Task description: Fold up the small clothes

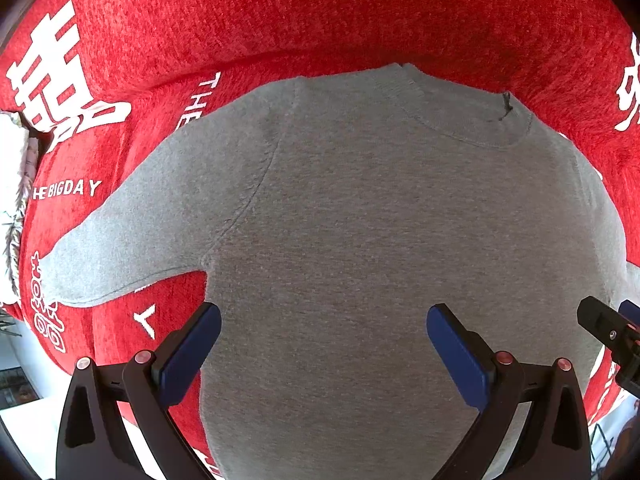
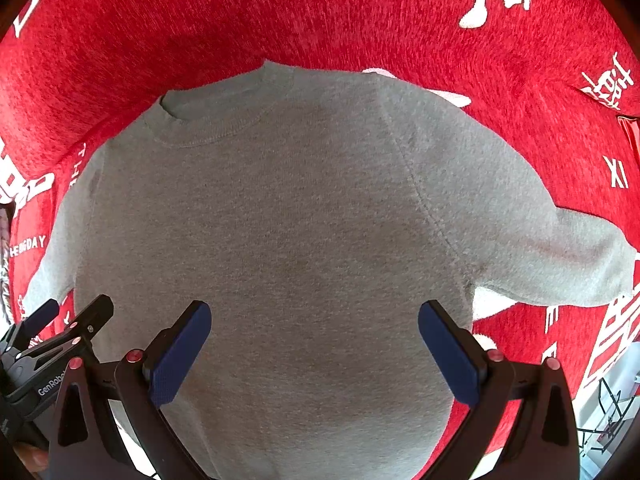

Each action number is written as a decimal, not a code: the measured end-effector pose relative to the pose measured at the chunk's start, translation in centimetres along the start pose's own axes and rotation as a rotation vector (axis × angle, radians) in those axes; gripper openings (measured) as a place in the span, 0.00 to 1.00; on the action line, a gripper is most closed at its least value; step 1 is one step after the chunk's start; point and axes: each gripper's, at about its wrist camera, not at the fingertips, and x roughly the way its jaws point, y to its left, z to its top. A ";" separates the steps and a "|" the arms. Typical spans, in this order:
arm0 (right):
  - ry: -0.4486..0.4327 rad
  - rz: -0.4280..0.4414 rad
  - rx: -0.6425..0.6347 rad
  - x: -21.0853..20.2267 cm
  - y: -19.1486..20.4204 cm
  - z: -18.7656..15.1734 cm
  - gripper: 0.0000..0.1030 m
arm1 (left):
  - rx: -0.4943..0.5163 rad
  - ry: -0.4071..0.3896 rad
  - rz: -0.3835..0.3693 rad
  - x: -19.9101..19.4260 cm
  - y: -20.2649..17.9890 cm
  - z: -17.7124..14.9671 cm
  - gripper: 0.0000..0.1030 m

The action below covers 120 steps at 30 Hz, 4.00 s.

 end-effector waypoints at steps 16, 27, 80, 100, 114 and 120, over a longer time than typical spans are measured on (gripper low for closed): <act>0.005 -0.003 0.007 -0.1 0.6 -0.7 1.00 | -0.010 -0.006 -0.011 0.2 0.1 0.3 1.00; 0.002 -0.011 0.002 -0.1 1.3 -0.9 1.00 | -0.017 -0.006 -0.013 0.6 1.1 0.1 1.00; 0.051 0.003 -0.271 1.3 18.5 -5.3 1.00 | -0.786 -0.107 -0.382 10.8 35.0 -6.6 1.00; -0.064 0.147 -0.216 -2.5 13.3 -4.7 1.00 | -0.166 -0.532 -0.285 -6.3 17.7 2.4 0.05; -0.056 0.124 0.068 -1.2 -2.8 -4.7 1.00 | 0.308 -0.251 -0.237 1.5 -8.8 3.2 0.16; -0.047 0.174 0.020 -0.8 -1.5 -4.6 1.00 | 0.280 -0.275 -0.227 -1.5 -5.0 1.2 0.87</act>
